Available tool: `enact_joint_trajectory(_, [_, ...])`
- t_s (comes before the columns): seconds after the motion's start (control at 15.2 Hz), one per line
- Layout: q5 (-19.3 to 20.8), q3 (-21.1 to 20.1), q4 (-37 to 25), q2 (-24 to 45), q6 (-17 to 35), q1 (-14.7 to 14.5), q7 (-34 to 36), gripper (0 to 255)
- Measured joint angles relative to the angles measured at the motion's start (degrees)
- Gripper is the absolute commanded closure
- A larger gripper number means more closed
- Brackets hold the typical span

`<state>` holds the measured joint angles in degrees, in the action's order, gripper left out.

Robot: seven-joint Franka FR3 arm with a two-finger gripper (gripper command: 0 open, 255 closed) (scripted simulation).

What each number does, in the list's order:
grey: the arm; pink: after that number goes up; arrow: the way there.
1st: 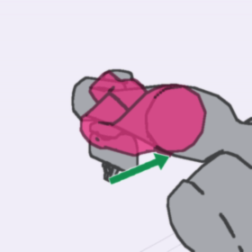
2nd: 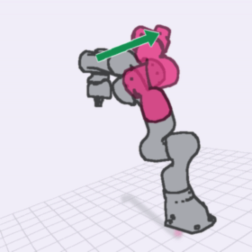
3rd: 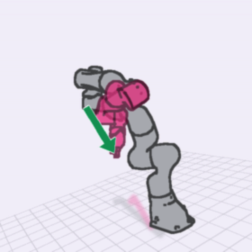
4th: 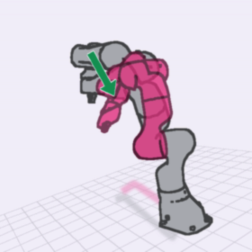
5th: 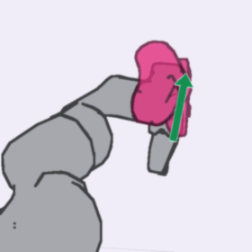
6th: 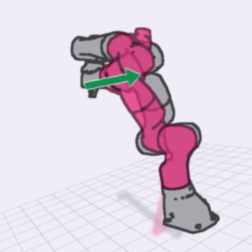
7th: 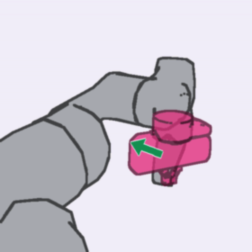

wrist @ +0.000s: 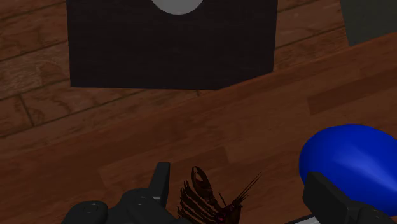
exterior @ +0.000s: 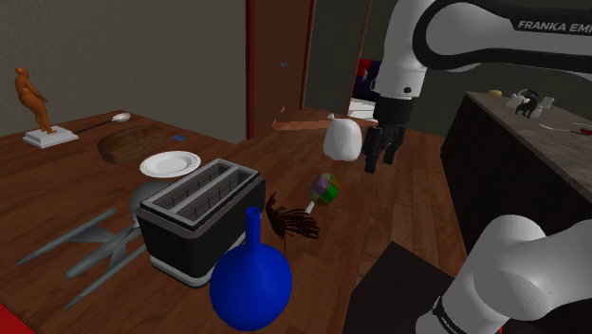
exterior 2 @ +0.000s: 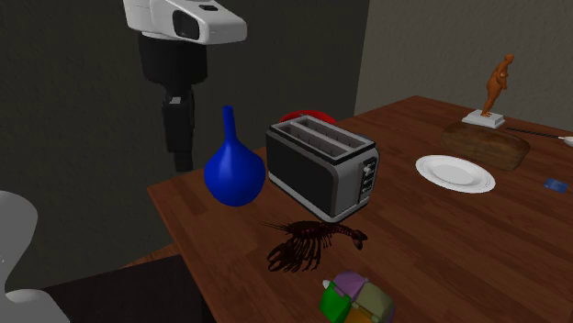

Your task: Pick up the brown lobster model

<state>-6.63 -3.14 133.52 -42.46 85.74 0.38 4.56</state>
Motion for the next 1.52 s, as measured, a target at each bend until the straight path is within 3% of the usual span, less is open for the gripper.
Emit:
enact_joint_trajectory(0.26, [-0.1,-0.2,2.1,1.8,4.3,0.0,-0.5,0])
enact_joint_trajectory(0.86, [-0.6,-1.1,11.4,11.0,24.7,-0.1,-2.7,0])
enact_joint_trajectory(1.52, [-1.1,-1.9,11.9,31.2,47.8,-0.3,-4.9,0])
